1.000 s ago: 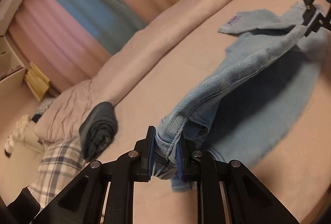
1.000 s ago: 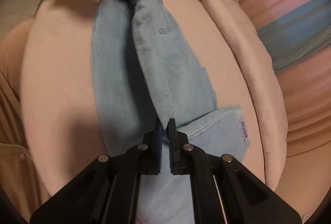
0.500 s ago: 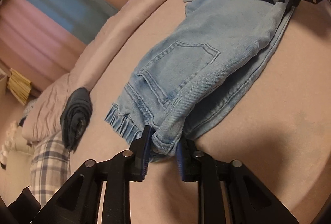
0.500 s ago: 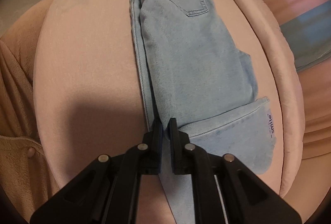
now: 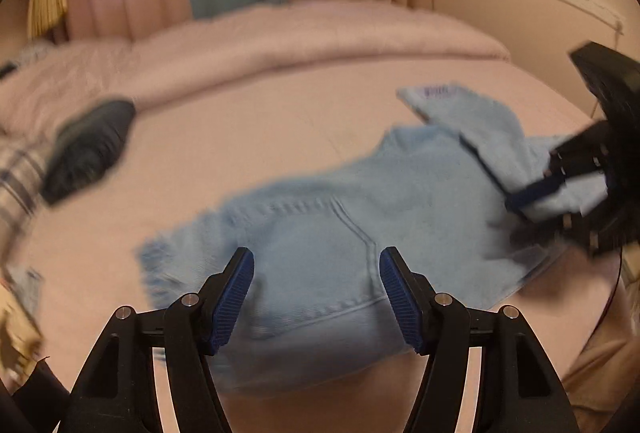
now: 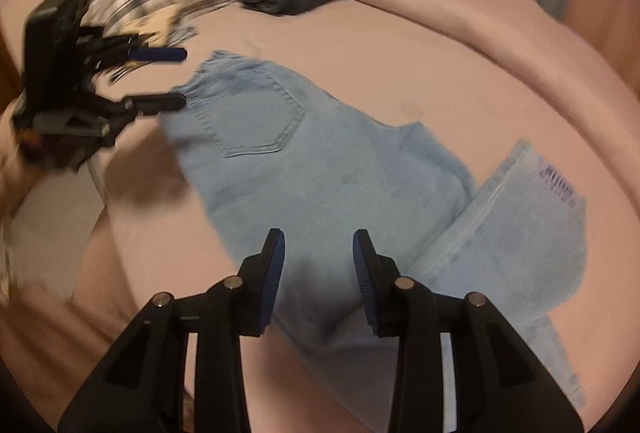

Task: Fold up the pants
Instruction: 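Open both grippers and release the folded jeans onto the bed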

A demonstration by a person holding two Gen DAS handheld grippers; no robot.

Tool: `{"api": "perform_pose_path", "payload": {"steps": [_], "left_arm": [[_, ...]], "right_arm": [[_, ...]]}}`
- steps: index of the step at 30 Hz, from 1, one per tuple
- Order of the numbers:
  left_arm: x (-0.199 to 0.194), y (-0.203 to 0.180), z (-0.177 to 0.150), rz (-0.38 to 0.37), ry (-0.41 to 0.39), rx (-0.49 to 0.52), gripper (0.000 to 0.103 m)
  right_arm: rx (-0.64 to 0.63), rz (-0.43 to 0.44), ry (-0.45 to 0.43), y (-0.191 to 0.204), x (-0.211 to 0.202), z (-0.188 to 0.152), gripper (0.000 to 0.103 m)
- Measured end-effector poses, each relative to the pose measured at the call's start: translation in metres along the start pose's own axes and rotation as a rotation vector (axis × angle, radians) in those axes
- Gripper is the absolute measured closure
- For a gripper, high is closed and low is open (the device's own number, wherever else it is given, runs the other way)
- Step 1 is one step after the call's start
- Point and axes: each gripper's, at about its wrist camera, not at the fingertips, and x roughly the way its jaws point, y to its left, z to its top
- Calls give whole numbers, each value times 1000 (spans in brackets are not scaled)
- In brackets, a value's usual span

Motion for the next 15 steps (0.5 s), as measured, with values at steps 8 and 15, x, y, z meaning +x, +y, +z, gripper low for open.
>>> {"api": "perform_pose_path", "payload": {"steps": [8,15], "left_arm": [[14,-6,-33,-1,71,17,37],[7,-8,-15,-54,74,-94,37]], "right_arm": [[19,-2,63,7,24,-53,71],[267,36,-81,-66,-29,-10,59]]}}
